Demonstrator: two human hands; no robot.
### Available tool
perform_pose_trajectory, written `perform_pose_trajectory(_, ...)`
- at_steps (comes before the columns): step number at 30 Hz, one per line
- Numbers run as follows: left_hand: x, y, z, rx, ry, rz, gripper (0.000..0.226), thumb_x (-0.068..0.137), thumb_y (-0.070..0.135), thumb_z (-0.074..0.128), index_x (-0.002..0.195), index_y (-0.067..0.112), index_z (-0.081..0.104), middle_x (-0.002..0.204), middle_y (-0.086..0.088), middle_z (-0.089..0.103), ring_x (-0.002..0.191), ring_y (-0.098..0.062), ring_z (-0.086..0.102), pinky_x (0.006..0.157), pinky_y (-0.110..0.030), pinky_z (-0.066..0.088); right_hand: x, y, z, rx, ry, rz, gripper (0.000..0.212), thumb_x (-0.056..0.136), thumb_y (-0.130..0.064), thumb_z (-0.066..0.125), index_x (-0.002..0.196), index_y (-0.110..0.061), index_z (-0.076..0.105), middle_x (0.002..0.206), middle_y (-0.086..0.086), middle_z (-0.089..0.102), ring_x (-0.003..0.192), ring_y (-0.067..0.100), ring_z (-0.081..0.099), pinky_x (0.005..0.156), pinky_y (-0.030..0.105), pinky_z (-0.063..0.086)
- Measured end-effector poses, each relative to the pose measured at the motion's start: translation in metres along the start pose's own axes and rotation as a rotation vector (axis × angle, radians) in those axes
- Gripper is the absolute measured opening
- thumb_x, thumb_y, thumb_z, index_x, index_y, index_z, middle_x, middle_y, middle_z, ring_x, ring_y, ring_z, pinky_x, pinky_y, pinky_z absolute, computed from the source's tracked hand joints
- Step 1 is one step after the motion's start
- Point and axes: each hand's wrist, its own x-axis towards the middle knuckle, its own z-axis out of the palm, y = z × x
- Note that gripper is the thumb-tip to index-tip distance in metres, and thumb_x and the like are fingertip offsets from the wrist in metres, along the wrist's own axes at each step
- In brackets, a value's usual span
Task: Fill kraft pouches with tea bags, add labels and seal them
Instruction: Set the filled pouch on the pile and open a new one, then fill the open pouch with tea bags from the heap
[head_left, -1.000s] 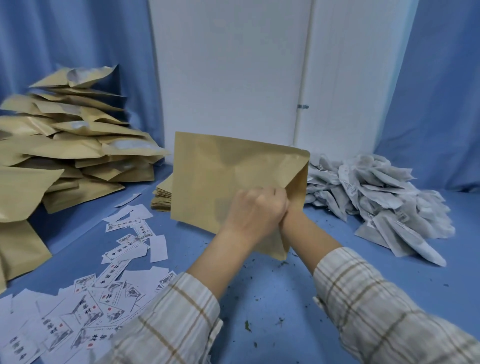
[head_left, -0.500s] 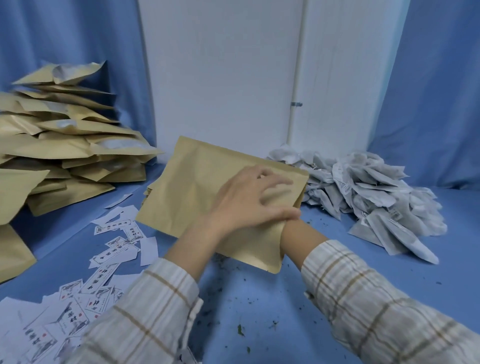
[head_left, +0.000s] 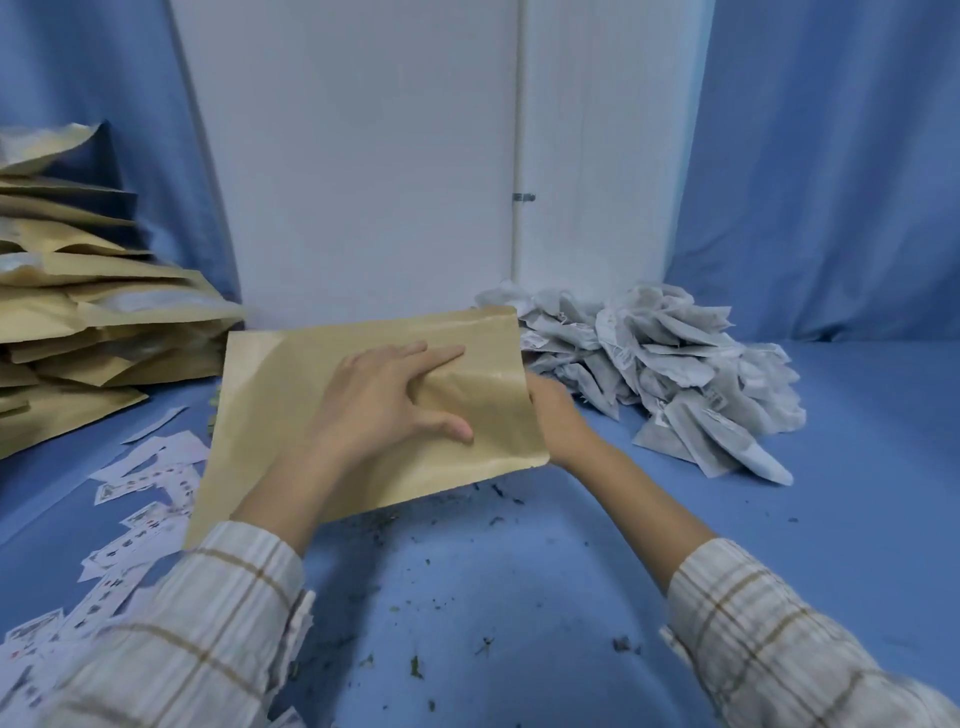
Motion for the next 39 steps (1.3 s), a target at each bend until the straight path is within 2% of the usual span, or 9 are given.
perform_pose_trajectory(6,0.024,0.052,0.062,-0.102,-0.113,-0.025,0.088,0.049,0.068,0.074,0.129,0.052,0.043,0.146,0.006,0.040,0.132,-0.014,0.037,0.107,-0.030,0.027,-0.034,0.064,-0.036,0.098,0.126,0.068,0.024,0.067,-0.037,0.056,0.075,-0.059,0.054,0.069,-0.031,0.060,0.070,-0.015,0.054,0.060,0.000,0.038)
perform_pose_trajectory(9,0.033,0.066,0.087,-0.110,-0.166,-0.025,0.088,0.048,0.068,0.074,0.129,0.051,0.044,0.142,0.003,0.045,0.127,-0.015,0.042,0.105,-0.028,0.031,-0.045,0.100,-0.051,0.155,0.275,0.151,0.029,0.078,-0.021,0.065,0.093,-0.045,0.067,0.086,-0.027,0.068,0.081,-0.017,0.057,0.074,0.003,0.039)
perform_pose_trajectory(15,0.044,0.085,0.123,-0.120,-0.186,-0.044,0.092,0.049,0.066,0.075,0.133,0.047,0.042,0.144,0.001,0.043,0.130,-0.022,0.038,0.108,-0.032,0.027,-0.075,0.172,-0.101,-0.334,0.563,0.470,0.053,0.071,-0.020,0.066,0.123,-0.022,0.057,0.125,0.004,0.055,0.116,0.029,0.048,0.096,0.038,0.040)
perform_pose_trajectory(17,0.047,0.088,0.132,-0.098,-0.217,-0.063,0.095,0.049,0.068,0.073,0.135,0.048,0.038,0.148,0.001,0.036,0.136,-0.026,0.030,0.112,-0.035,0.022,-0.086,0.189,-0.112,-0.252,0.475,0.692,0.069,0.071,-0.022,0.066,0.135,-0.030,0.041,0.130,0.007,0.047,0.121,0.030,0.043,0.099,0.039,0.036)
perform_pose_trajectory(20,0.050,0.091,0.144,-0.061,-0.242,-0.078,0.097,0.051,0.070,0.070,0.137,0.049,0.032,0.152,0.002,0.030,0.140,-0.027,0.021,0.113,-0.034,0.014,-0.093,0.202,-0.107,-0.161,0.433,0.640,0.060,0.079,-0.010,0.052,0.134,-0.031,0.040,0.117,0.011,0.058,0.105,0.034,0.053,0.082,0.035,0.043)
perform_pose_trajectory(23,0.051,0.093,0.150,-0.065,-0.234,-0.086,0.097,0.051,0.071,0.069,0.137,0.050,0.031,0.152,0.004,0.028,0.141,-0.026,0.019,0.112,-0.034,0.012,-0.088,0.197,-0.102,-0.083,0.619,0.599,0.037,0.090,-0.014,0.044,0.125,-0.025,0.048,0.100,0.014,0.063,0.092,0.034,0.056,0.070,0.032,0.039)
perform_pose_trajectory(27,0.052,0.090,0.146,-0.172,-0.185,-0.117,0.095,0.048,0.065,0.075,0.134,0.050,0.038,0.150,0.005,0.032,0.140,-0.025,0.022,0.113,-0.034,0.013,-0.082,0.182,-0.108,0.476,0.801,0.592,0.029,0.086,-0.017,0.052,0.115,-0.018,0.052,0.102,0.001,0.061,0.094,0.022,0.057,0.073,0.030,0.041)
perform_pose_trajectory(33,0.050,0.090,0.138,-0.265,-0.182,-0.082,0.094,0.044,0.058,0.081,0.129,0.053,0.040,0.149,0.008,0.034,0.140,-0.020,0.022,0.114,-0.033,0.015,-0.083,0.172,-0.119,1.086,0.407,0.491,0.019,0.087,-0.003,0.048,0.096,-0.006,0.065,0.082,0.007,0.069,0.070,0.015,0.067,0.052,0.024,0.052)
perform_pose_trajectory(39,0.052,0.099,0.129,-0.313,-0.205,0.033,0.091,0.042,0.055,0.082,0.123,0.058,0.040,0.146,0.012,0.037,0.139,-0.013,0.025,0.110,-0.024,0.016,-0.069,0.155,-0.095,0.611,0.040,0.468,0.014,0.081,-0.004,0.058,0.091,0.001,0.066,0.080,0.008,0.065,0.073,0.018,0.060,0.068,0.032,0.046)
